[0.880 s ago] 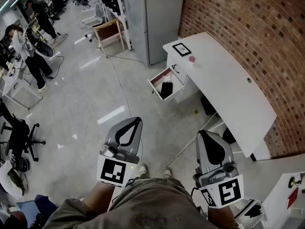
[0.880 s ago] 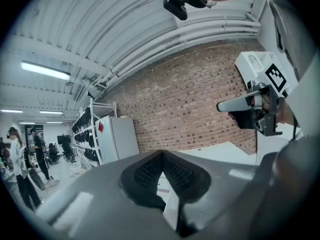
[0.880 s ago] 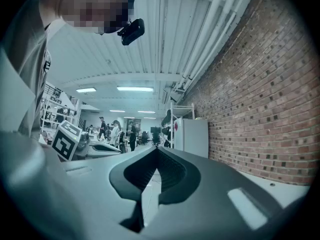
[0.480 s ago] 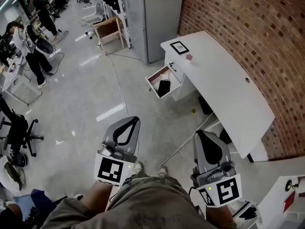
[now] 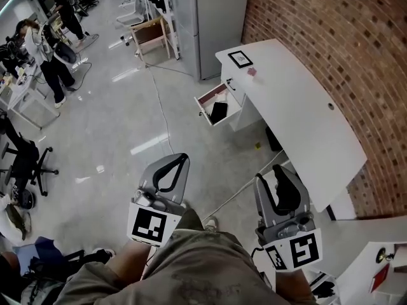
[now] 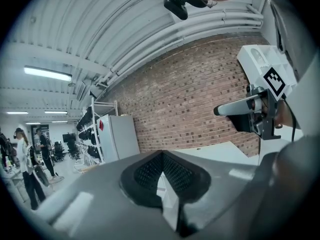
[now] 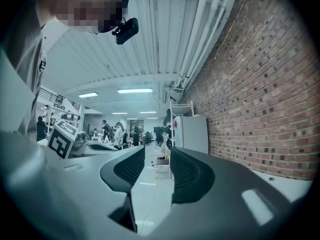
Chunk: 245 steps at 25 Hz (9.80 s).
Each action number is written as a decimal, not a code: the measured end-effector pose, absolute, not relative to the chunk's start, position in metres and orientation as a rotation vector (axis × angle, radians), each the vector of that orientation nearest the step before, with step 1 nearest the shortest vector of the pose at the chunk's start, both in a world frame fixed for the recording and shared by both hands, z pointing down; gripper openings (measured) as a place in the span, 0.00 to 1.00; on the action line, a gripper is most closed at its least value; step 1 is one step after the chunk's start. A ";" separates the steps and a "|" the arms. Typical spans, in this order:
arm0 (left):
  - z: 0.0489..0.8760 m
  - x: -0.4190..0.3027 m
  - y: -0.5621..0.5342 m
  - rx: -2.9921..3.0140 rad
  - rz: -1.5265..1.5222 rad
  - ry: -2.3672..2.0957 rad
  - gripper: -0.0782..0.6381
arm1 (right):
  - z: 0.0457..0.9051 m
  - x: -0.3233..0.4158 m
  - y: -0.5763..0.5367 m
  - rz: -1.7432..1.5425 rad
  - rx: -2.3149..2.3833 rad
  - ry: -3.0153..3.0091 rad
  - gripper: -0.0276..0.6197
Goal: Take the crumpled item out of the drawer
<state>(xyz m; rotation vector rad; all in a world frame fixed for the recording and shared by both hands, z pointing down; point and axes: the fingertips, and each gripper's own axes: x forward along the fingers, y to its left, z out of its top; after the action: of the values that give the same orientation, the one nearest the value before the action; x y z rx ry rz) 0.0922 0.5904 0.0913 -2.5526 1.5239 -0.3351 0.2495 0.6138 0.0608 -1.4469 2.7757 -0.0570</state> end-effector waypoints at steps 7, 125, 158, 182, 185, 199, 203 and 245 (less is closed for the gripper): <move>0.090 0.091 0.596 -2.517 -0.352 1.554 0.11 | 0.058 0.260 0.615 -0.054 -1.445 2.740 0.38; 0.512 -0.057 -0.121 -3.074 -1.223 1.101 0.11 | 0.558 0.073 -0.099 -1.333 -1.982 2.858 0.42; 0.812 -0.073 -0.157 -3.151 -1.290 1.091 0.11 | 0.932 0.122 -0.154 -1.510 -2.358 2.812 0.49; 0.809 -0.080 -0.139 -3.170 -1.239 1.177 0.11 | 0.941 0.115 -0.161 -1.362 -2.439 2.937 0.21; 0.788 -0.083 -0.138 -3.157 -1.246 1.195 0.11 | 0.906 0.101 -0.154 -1.349 -2.372 2.935 0.19; 0.625 -0.104 -0.146 -3.080 -1.190 1.269 0.11 | 0.666 0.053 -0.141 -1.302 -2.018 2.841 0.17; 0.571 -0.104 -0.154 -3.049 -1.145 1.247 0.11 | 0.583 0.044 -0.151 -1.187 -1.952 2.833 0.17; 0.116 -0.081 -0.053 -2.670 -0.461 1.062 0.11 | 0.096 0.027 -0.037 -0.044 -1.615 2.856 0.18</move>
<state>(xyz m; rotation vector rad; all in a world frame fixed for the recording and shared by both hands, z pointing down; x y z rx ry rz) -0.0811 -0.0534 0.1165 -2.6702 1.0624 -0.4612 0.0272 -0.0374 0.0959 -1.6147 2.8556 -0.0440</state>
